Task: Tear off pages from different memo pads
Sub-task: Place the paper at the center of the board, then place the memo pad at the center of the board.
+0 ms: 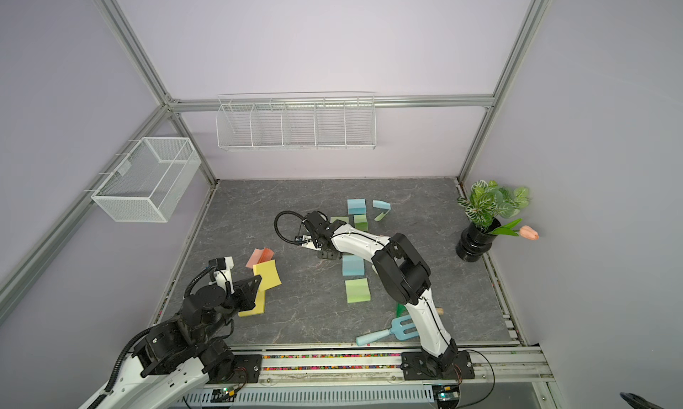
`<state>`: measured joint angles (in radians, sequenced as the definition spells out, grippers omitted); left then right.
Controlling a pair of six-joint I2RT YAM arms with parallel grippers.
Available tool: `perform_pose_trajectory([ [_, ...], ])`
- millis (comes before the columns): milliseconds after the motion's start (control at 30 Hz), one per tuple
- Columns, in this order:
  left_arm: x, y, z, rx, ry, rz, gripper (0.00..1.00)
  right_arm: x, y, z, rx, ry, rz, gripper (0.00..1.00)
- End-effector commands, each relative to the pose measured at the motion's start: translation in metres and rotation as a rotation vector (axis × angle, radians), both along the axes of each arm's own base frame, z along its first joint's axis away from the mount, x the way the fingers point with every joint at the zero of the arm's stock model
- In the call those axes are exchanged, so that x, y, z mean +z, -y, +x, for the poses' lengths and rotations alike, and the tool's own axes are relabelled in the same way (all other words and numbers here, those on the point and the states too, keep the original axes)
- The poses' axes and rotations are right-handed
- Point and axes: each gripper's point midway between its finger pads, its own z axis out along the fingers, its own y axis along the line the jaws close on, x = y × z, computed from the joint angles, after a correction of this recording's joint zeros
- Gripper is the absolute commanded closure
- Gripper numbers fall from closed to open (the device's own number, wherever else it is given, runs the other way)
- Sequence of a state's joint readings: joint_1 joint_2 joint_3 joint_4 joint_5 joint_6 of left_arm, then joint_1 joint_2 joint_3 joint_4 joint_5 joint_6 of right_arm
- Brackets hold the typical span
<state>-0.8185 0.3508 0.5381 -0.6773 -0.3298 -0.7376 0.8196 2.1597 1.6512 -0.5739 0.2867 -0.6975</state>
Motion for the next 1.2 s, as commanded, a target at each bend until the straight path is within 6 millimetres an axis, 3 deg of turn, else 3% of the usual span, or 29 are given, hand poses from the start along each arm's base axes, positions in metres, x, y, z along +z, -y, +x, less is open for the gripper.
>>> perform_pose_trajectory([
  [0,0.025,0.007,0.007,-0.014,0.061,-0.022,1.0,0.037,-0.005,-0.015,-0.08,-0.062,0.147,0.45],
  [133,0.03,0.024,0.016,-0.057,0.063,-0.009,1.0,0.116,-0.001,-0.027,-0.188,0.003,0.453,0.28],
  [233,0.026,0.033,0.033,-0.065,0.033,-0.009,1.0,0.167,0.022,-0.038,-0.29,0.1,0.664,0.19],
  [333,0.018,0.047,0.054,-0.133,-0.017,-0.098,1.0,0.201,0.053,-0.054,-0.38,0.185,0.844,0.08],
  [400,0.015,0.053,0.071,-0.168,-0.044,-0.19,1.0,0.213,0.065,-0.073,-0.37,0.186,0.941,0.03],
  [467,0.008,0.052,0.09,-0.171,-0.074,-0.257,1.0,0.219,0.069,-0.094,-0.327,0.149,1.014,0.01],
  [533,-0.002,0.051,0.106,-0.177,-0.108,-0.282,1.0,0.213,0.074,-0.113,-0.304,0.097,1.047,0.08],
  [700,-0.031,0.056,0.132,-0.212,-0.231,-0.278,1.0,0.207,0.089,-0.138,-0.291,0.064,1.104,0.11],
  [900,-0.066,0.065,0.156,-0.242,-0.334,-0.218,1.0,0.204,0.101,-0.144,-0.307,0.102,1.164,0.11],
  [1167,-0.089,0.084,0.19,-0.299,-0.406,-0.224,1.0,0.203,0.107,-0.146,-0.294,0.15,1.235,0.11],
])
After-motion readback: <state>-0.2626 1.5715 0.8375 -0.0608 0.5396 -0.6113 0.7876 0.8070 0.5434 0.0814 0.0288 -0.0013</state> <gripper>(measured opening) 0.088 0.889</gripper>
